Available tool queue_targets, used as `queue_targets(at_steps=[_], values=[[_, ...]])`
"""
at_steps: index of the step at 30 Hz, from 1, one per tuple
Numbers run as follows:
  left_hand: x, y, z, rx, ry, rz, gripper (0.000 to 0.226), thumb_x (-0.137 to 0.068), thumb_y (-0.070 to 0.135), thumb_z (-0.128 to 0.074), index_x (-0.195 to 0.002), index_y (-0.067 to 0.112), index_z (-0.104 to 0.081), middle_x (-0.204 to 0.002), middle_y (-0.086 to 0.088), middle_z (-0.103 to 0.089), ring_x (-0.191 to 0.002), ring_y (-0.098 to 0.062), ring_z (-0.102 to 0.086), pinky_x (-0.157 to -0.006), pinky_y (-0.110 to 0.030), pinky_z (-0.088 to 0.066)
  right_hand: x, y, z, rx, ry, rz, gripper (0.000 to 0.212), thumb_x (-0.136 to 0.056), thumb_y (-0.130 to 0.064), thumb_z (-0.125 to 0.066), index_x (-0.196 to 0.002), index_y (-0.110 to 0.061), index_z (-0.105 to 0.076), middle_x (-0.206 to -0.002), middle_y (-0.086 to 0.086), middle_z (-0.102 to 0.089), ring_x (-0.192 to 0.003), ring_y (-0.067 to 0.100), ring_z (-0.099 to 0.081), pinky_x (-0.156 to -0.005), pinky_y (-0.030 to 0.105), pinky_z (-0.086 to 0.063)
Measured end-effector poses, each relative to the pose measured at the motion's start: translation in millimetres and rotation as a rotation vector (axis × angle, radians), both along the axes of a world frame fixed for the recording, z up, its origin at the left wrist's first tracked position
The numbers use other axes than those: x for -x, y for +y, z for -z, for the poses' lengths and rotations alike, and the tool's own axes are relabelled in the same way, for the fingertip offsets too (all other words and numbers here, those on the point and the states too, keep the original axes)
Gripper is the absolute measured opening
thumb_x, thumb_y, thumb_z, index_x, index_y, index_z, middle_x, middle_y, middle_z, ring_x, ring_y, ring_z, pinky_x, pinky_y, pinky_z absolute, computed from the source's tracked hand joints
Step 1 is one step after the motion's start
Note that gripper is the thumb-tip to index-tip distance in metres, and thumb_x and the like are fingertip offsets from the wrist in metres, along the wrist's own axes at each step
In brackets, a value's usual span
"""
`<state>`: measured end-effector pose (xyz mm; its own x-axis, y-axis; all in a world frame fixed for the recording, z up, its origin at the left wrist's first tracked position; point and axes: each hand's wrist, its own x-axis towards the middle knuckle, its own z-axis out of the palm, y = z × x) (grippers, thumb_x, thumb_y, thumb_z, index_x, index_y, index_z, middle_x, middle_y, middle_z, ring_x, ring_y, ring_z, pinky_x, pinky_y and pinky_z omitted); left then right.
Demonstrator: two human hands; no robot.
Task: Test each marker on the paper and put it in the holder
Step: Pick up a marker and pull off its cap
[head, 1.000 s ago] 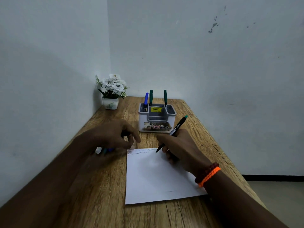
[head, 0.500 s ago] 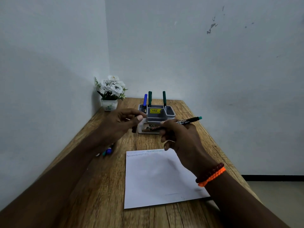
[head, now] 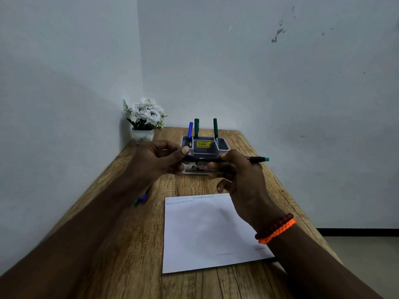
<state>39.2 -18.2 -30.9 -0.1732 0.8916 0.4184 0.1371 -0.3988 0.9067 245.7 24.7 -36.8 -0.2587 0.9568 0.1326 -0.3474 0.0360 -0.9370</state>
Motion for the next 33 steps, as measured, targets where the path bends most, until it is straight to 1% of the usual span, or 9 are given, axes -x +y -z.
queue_targets(at_steps=[3,6,8,11,15,22,26,29,33], values=[[-2,-2,0,0.013,-0.006,0.024,0.023,-0.08,0.023,-0.076,-0.094,0.004,-0.075,-0.095,-0.019,-0.077,-0.074,-0.026,-0.073,-0.067,-0.036,-0.064,1,-1,2,-0.023,-0.018,-0.01,0.022,-0.101,-0.014,-0.057,-0.117,-0.004,-0.069,-0.088,0.017,-0.08,-0.071,0.025,-0.075,-0.049,0.03,-0.05],[-2,-3,-1,0.016,-0.018,0.045,0.026,-0.077,0.016,-0.079,-0.096,0.001,-0.074,-0.092,-0.02,-0.077,-0.077,-0.029,-0.074,-0.07,-0.038,-0.064,0,0,2,-0.033,-0.015,-0.022,0.018,-0.101,-0.014,-0.06,-0.116,-0.008,-0.07,-0.09,0.017,-0.08,-0.074,0.026,-0.077,-0.048,0.03,-0.05],[-3,-3,-1,0.015,-0.027,0.068,0.028,-0.073,0.011,-0.081,-0.097,-0.001,-0.075,-0.093,-0.02,-0.077,-0.081,-0.031,-0.075,-0.072,-0.038,-0.064,0,1,3,-0.04,-0.025,-0.027,0.019,-0.099,-0.014,-0.065,-0.116,-0.006,-0.071,-0.089,0.016,-0.08,-0.073,0.026,-0.076,-0.048,0.029,-0.05],[-8,-3,1,0.017,-0.018,0.121,0.03,-0.071,0.002,-0.082,-0.099,-0.006,-0.073,-0.096,-0.018,-0.078,-0.09,-0.03,-0.077,-0.074,-0.033,-0.063,2,1,5,-0.062,-0.043,-0.052,0.019,-0.097,-0.013,-0.071,-0.11,-0.001,-0.073,-0.085,0.016,-0.078,-0.065,0.022,-0.07,-0.047,0.029,-0.049],[-12,-2,2,-0.004,0.005,0.106,0.027,-0.073,-0.005,-0.08,-0.1,-0.009,-0.073,-0.094,-0.015,-0.079,-0.086,-0.027,-0.077,-0.071,-0.03,-0.062,2,3,9,-0.037,-0.019,-0.053,0.027,-0.094,-0.012,-0.075,-0.111,0.008,-0.071,-0.083,0.016,-0.074,-0.059,0.019,-0.064,-0.045,0.027,-0.047],[-10,0,5,-0.04,0.035,0.067,0.023,-0.078,-0.006,-0.078,-0.101,-0.008,-0.075,-0.092,-0.017,-0.079,-0.085,-0.03,-0.077,-0.073,-0.036,-0.064,1,1,12,0.045,0.038,-0.157,0.019,-0.093,-0.009,-0.075,-0.107,0.004,-0.074,-0.077,0.011,-0.073,-0.06,0.014,-0.066,-0.049,0.024,-0.05],[-9,1,7,-0.035,0.047,0.065,0.022,-0.078,-0.002,-0.079,-0.099,-0.006,-0.076,-0.092,-0.019,-0.078,-0.085,-0.034,-0.076,-0.073,-0.038,-0.064,2,0,14,0.047,0.041,-0.16,0.023,-0.093,-0.008,-0.075,-0.111,0.007,-0.073,-0.077,0.011,-0.073,-0.06,0.014,-0.066,-0.05,0.024,-0.051],[-8,1,7,-0.029,0.063,0.073,0.023,-0.078,0.0,-0.079,-0.1,-0.006,-0.075,-0.093,-0.019,-0.078,-0.086,-0.034,-0.076,-0.075,-0.039,-0.064,2,0,15,0.044,0.032,-0.155,0.023,-0.092,-0.01,-0.076,-0.11,0.005,-0.073,-0.077,0.012,-0.073,-0.062,0.015,-0.066,-0.05,0.024,-0.051],[1,-1,2,-0.01,0.074,0.081,0.024,-0.075,0.004,-0.08,-0.099,-0.004,-0.076,-0.094,-0.018,-0.078,-0.087,-0.032,-0.076,-0.078,-0.039,-0.064,5,1,12,0.019,0.009,-0.151,0.034,-0.089,-0.013,-0.08,-0.117,0.006,-0.072,-0.084,0.012,-0.076,-0.068,0.017,-0.069,-0.053,0.026,-0.053]])
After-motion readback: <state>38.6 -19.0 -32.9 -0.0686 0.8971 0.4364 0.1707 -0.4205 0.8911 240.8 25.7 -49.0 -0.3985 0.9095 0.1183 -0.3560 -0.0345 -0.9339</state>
